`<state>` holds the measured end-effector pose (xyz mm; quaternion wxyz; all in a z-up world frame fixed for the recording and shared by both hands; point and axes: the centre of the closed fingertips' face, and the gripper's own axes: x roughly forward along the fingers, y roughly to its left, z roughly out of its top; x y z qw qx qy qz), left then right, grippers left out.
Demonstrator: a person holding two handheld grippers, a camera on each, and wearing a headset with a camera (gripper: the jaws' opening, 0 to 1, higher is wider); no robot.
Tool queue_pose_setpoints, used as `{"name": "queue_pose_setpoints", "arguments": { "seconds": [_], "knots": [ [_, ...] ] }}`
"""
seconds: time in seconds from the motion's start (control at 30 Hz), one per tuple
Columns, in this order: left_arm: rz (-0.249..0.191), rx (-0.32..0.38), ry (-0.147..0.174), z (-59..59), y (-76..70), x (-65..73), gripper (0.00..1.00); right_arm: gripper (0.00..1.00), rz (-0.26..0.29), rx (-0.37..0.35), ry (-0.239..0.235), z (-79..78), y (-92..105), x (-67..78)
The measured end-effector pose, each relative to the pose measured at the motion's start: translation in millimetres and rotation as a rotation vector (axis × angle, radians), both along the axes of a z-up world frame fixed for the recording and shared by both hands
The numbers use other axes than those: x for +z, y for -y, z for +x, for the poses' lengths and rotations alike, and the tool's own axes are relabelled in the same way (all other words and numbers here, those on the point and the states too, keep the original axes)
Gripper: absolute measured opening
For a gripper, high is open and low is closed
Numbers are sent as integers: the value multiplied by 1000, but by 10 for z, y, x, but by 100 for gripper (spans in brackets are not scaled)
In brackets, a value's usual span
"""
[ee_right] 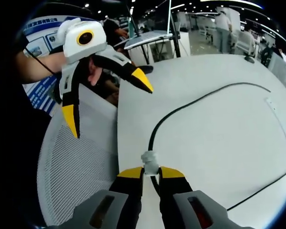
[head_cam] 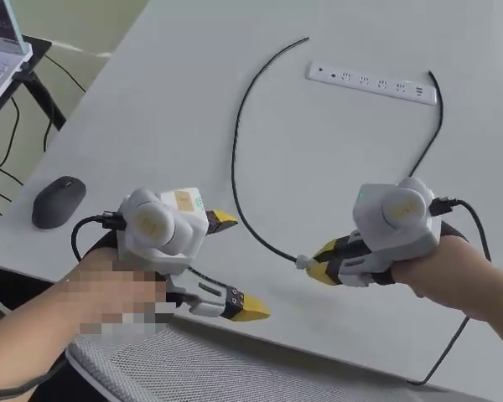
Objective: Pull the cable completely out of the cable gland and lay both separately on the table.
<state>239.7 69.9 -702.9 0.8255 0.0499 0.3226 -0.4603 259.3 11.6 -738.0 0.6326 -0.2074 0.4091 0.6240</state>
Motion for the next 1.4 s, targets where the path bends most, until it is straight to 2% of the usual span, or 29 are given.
{"name": "queue_pose_setpoints", "arguments": {
  "seconds": [0.37, 0.57, 0.83, 1.0, 1.17, 1.4],
  "knots": [
    [-15, -21, 22, 75, 140, 74, 83, 7, 11, 40, 9, -111, 63, 138],
    [-22, -38, 27, 86, 157, 125, 81, 7, 23, 45, 7, -149, 60, 204],
    [-49, -34, 34, 183, 157, 201, 80, 6, 44, 59, 12, -218, 29, 310],
    [-47, -54, 32, 175, 193, 191, 78, 6, 38, 78, 33, -255, 39, 318],
    [-46, -95, 20, 122, 274, 125, 72, 7, 47, 80, 51, -250, 44, 343],
    [-77, -140, 24, 85, 424, 107, 64, 6, 55, 100, 73, -283, 73, 367]
  ]
}}
